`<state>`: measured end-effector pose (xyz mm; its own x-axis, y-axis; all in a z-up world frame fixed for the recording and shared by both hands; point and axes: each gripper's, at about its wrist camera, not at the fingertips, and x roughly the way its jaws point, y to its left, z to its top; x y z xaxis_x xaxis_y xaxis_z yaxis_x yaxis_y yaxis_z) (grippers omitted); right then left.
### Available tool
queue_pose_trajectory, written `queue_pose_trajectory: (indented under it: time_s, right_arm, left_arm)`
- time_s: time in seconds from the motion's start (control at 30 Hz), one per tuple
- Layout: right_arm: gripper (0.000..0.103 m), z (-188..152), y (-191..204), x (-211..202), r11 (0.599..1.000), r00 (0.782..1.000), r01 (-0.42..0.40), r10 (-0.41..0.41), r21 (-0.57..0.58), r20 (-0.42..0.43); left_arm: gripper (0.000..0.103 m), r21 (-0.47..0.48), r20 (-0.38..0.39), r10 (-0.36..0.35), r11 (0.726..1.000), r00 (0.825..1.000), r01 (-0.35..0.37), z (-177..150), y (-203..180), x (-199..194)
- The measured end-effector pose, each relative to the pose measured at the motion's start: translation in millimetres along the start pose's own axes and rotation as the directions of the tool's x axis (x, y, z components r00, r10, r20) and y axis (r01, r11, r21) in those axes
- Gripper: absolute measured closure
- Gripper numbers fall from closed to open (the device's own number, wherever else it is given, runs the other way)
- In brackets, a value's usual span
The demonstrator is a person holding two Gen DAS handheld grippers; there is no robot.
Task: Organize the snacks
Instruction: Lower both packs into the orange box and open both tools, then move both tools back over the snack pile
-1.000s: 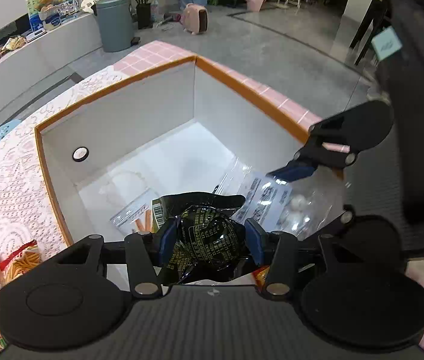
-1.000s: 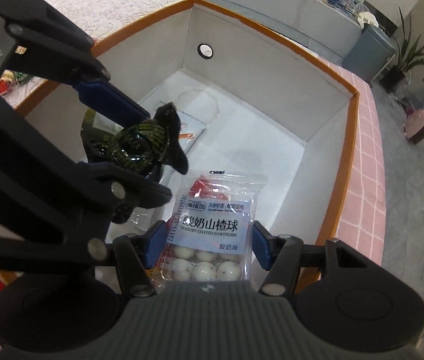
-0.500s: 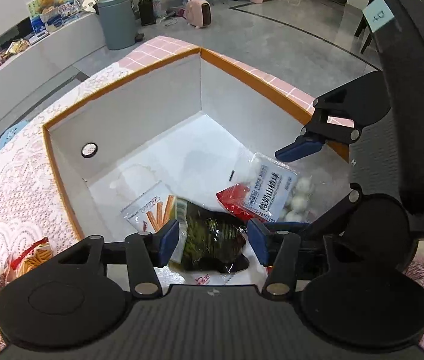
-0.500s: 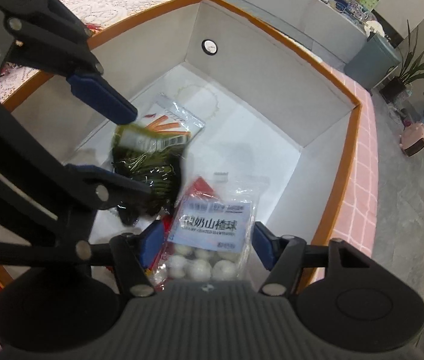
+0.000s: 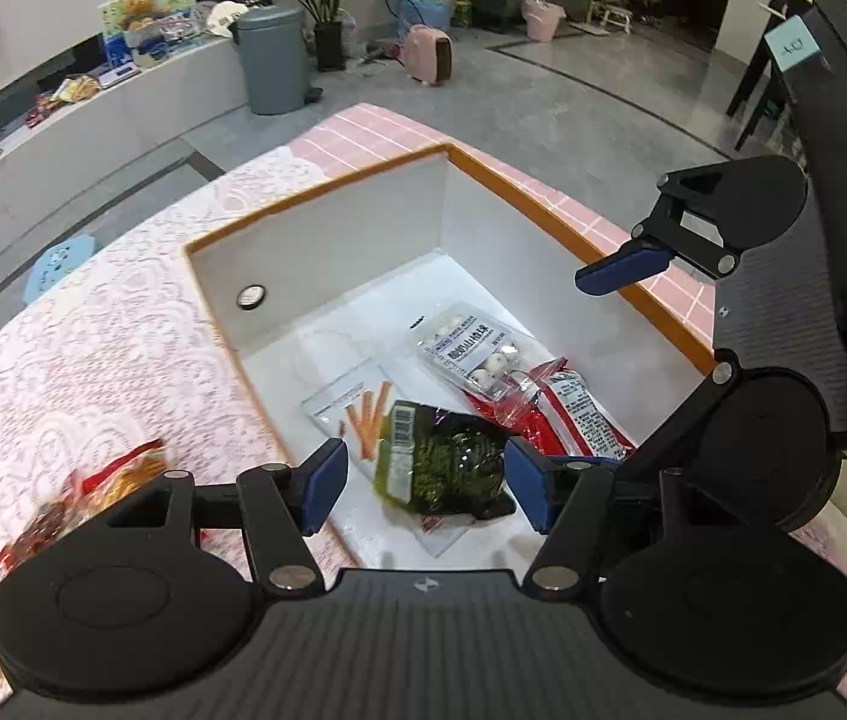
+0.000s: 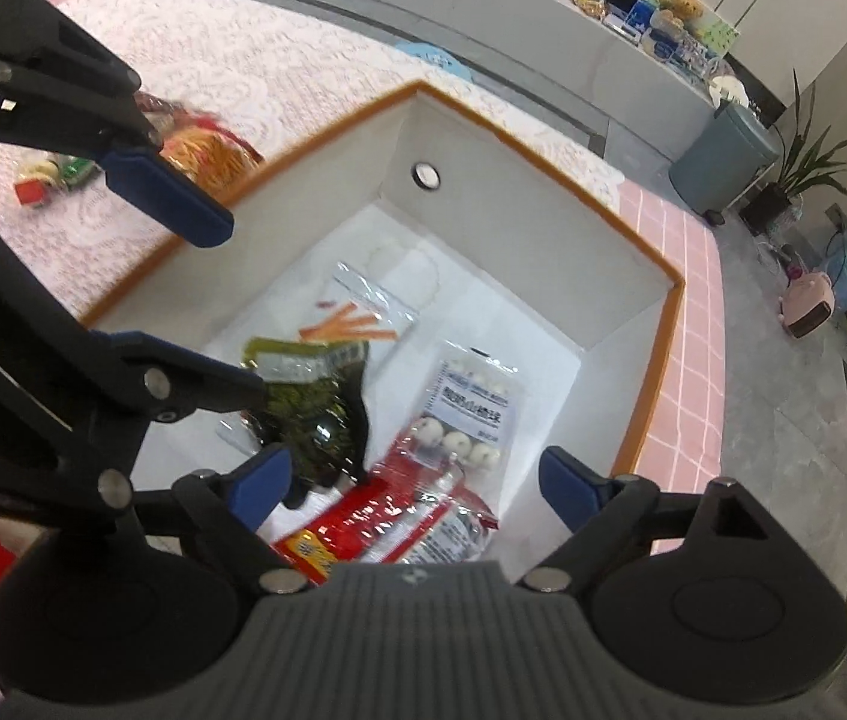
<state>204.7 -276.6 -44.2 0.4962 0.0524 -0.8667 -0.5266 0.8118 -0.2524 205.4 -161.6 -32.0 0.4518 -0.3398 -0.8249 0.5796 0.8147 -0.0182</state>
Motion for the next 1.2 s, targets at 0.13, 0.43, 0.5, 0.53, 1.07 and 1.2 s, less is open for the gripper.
queue_pose_trajectory:
  time_s: [0.13, 0.43, 0.5, 0.53, 1.07, 1.2]
  right_arm:
    - [0.015, 6, 9, -18, 0.999, 0.999, -0.029, 0.028, 0.031, 0.038]
    - [0.013, 33, 37, -40, 0.993, 0.99, -0.091, 0.082, 0.08, 0.115]
    - [0.012, 41, 44, -41, 0.99, 0.987, -0.106, 0.094, 0.089, 0.13]
    - [0.012, 45, 48, -41, 0.989, 0.985, -0.114, 0.101, 0.092, 0.138]
    - [0.012, 92, 121, -13, 0.964, 0.946, -0.202, 0.147, 0.171, 0.287]
    - [0.012, 98, 131, 3, 0.954, 0.947, -0.212, 0.146, 0.213, 0.288]
  left_arm:
    - [0.032, -0.022, 0.032, 0.007, 1.0, 0.999, -0.006, -8, 12, -21]
    - [0.032, -0.102, 0.046, 0.083, 0.992, 0.995, -0.078, -35, 58, -54]
    - [0.032, -0.136, 0.047, 0.104, 0.986, 0.993, -0.097, -41, 71, -61]
    - [0.032, -0.155, 0.047, 0.114, 0.982, 0.992, -0.106, -45, 77, -64]
    - [0.03, -0.396, 0.066, 0.221, 0.901, 0.973, -0.178, -111, 172, -87]
    - [0.03, -0.452, 0.058, 0.221, 0.875, 0.974, -0.172, -127, 193, -87]
